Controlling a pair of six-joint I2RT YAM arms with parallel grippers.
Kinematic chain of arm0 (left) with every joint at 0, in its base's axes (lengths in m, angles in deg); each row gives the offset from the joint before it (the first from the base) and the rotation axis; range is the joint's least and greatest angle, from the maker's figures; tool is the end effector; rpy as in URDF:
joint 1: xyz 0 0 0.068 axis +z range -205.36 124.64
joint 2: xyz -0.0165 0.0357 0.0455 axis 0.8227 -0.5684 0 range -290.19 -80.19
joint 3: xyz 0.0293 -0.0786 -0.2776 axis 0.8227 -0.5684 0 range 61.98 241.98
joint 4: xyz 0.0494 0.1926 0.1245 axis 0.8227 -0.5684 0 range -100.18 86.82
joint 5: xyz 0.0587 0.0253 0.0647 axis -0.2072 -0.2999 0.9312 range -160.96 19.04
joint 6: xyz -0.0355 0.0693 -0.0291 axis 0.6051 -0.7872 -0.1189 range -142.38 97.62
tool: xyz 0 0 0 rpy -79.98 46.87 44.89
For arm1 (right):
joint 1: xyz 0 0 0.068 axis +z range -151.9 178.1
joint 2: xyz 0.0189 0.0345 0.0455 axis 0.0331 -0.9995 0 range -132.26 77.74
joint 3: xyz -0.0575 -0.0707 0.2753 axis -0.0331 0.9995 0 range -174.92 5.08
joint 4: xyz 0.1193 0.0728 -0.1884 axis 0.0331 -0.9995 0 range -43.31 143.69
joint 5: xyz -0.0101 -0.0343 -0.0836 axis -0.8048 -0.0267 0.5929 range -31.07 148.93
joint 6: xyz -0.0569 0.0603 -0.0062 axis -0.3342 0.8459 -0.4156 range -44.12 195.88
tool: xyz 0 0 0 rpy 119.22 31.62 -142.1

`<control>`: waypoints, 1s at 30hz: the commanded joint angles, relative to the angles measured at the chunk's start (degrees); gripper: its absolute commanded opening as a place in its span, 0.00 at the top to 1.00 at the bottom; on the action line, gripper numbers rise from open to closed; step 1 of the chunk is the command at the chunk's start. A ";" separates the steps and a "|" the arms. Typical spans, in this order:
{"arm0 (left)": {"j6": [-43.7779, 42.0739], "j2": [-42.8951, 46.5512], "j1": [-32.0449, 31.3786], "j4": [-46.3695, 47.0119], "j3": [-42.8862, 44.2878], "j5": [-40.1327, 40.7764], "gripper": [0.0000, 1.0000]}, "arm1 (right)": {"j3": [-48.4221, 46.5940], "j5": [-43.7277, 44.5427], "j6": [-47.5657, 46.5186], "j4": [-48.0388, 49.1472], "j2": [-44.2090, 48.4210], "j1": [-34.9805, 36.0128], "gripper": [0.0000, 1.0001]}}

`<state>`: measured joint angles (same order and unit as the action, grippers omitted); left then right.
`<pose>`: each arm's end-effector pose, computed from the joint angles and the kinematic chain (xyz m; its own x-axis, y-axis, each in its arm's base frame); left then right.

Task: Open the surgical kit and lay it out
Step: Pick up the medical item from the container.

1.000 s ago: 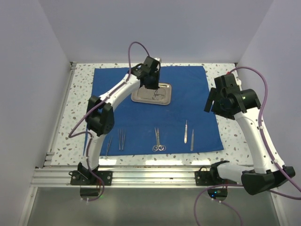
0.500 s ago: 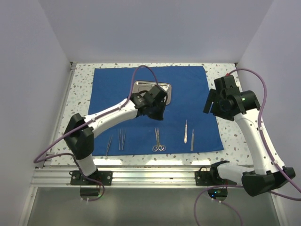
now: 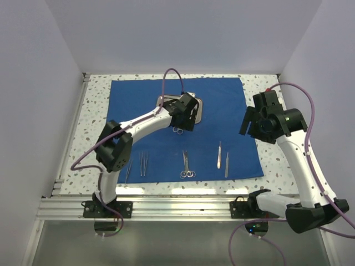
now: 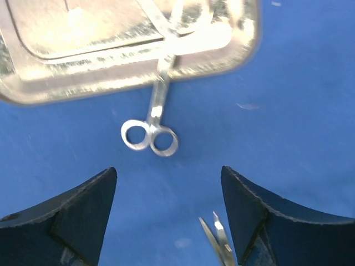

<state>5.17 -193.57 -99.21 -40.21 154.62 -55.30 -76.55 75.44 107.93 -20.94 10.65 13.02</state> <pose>0.3250 -0.2851 0.2299 -0.8015 0.1523 -0.5783 0.2172 0.9751 -0.0442 0.1755 0.0253 0.3608 -0.7684 0.3217 -0.5532 0.3513 0.9346 0.0555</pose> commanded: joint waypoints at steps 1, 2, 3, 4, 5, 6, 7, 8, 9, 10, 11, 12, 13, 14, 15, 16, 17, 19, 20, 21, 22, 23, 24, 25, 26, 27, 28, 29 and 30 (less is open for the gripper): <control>-5.84 -4.91 2.98 3.02 4.73 1.66 0.22 | -1.87 0.10 0.46 -1.22 1.17 -0.42 0.22; -6.19 -5.96 3.33 2.94 5.70 1.39 0.23 | -1.96 0.10 0.55 -1.31 1.17 -0.33 0.22; -6.98 -7.63 3.77 3.02 7.19 1.13 0.24 | -1.87 0.19 0.64 -1.57 1.17 -0.41 0.22; -7.42 -8.34 3.86 3.11 7.90 1.04 0.24 | -1.78 0.27 0.82 -1.66 1.08 -0.33 0.22; -7.95 -9.04 4.21 3.20 8.69 0.95 0.25 | -1.70 0.36 0.99 -1.66 1.08 -0.33 0.22; -8.56 -9.74 4.30 3.29 9.39 0.86 0.25 | -1.52 0.80 1.17 -1.75 1.17 -0.41 0.22; -8.83 -10.88 4.39 3.29 10.88 0.43 0.25 | -1.35 0.89 1.17 -1.57 1.08 -0.33 0.22; -9.09 -11.50 4.48 3.29 11.50 0.16 0.25 | -1.26 0.98 1.26 -1.57 1.08 -0.41 0.22; -9.53 -12.03 4.57 3.11 12.99 -0.01 0.26 | -1.17 1.41 1.34 -1.66 0.74 -0.33 0.22; -9.62 -13.08 4.57 2.94 13.61 -0.36 0.26 | -1.26 1.50 1.35 -1.66 0.56 -0.41 0.22; -9.88 -13.61 4.66 2.67 14.14 -0.63 0.26 | -1.43 1.50 1.35 -1.48 0.30 -0.33 0.22; -9.88 -14.66 4.66 2.41 15.28 -0.81 0.26 | -1.52 1.68 1.52 -1.40 -0.06 -0.33 0.22; -9.97 -15.20 4.66 2.15 15.64 -1.42 0.26 | -1.61 1.68 1.61 -1.31 -0.32 -0.33 0.22; -9.97 -15.46 4.83 1.88 15.99 -1.77 0.27 | -1.78 1.85 1.61 -1.31 -0.50 -0.41 0.22; -9.97 -15.81 4.75 1.71 16.25 -2.21 0.28 | -1.96 1.94 1.61 -1.22 -0.93 -0.42 0.22; -9.97 -16.25 4.83 1.62 16.34 -2.74 0.29 | -2.05 2.29 1.61 -1.22 -1.11 -0.33 0.22; -9.89 -16.34 4.83 1.18 16.34 -3.00 0.30 | -2.05 2.47 1.61 -1.22 -1.20 -0.33 0.22; -9.18 -16.08 4.74 0.56 15.99 -3.44 0.34 | -1.96 2.56 1.70 -1.13 -1.29 -0.42 0.22; -8.31 -15.82 4.74 0.21 15.64 -3.53 0.35 | -1.70 2.65 1.61 -1.13 -1.29 -0.50 0.22; -7.87 -14.60 4.66 0.38 13.99 -3.71 0.36 | -1.61 2.65 1.61 -1.04 -1.20 -0.42 0.22; -7.43 -13.89 4.74 0.65 12.93 -4.06 0.39 | -1.43 2.56 1.70 -0.96 -1.11 -0.42 0.22; -6.90 -13.19 4.74 0.91 11.96 -4.15 0.40 | -1.26 2.56 1.70 -0.96 -1.11 -0.50 0.22; -6.20 -11.70 4.66 1.26 10.12 -4.32 0.41 | -0.82 2.65 1.70 -0.78 -1.11 -0.42 0.22; -6.11 -11.16 4.40 1.61 9.15 -4.58 0.41 | -0.64 2.65 1.70 -0.78 -0.85 -0.42 0.22; -5.84 -10.64 4.31 2.05 8.27 -4.59 0.42 | -0.47 2.65 1.61 -0.69 -0.85 -0.59 0.22; -5.84 -10.11 4.22 2.06 7.30 -4.50 0.42 | -0.29 2.56 1.61 -0.69 -0.85 -0.50 0.22; -5.75 -10.02 4.13 2.14 6.94 -4.59 0.43 | -0.29 2.47 1.52 -0.52 -0.85 -0.50 0.22; -5.75 -10.02 4.04 2.06 6.68 -4.59 0.43 | -0.20 2.38 1.61 -0.52 -0.85 -0.59 0.22; -5.58 -10.19 4.04 1.88 6.50 -4.59 0.43 | -0.29 2.30 1.61 -0.60 -0.85 -0.59 0.22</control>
<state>-1.57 -207.56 -94.80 -39.21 161.92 -59.15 -76.57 76.51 108.89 -22.09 9.34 12.67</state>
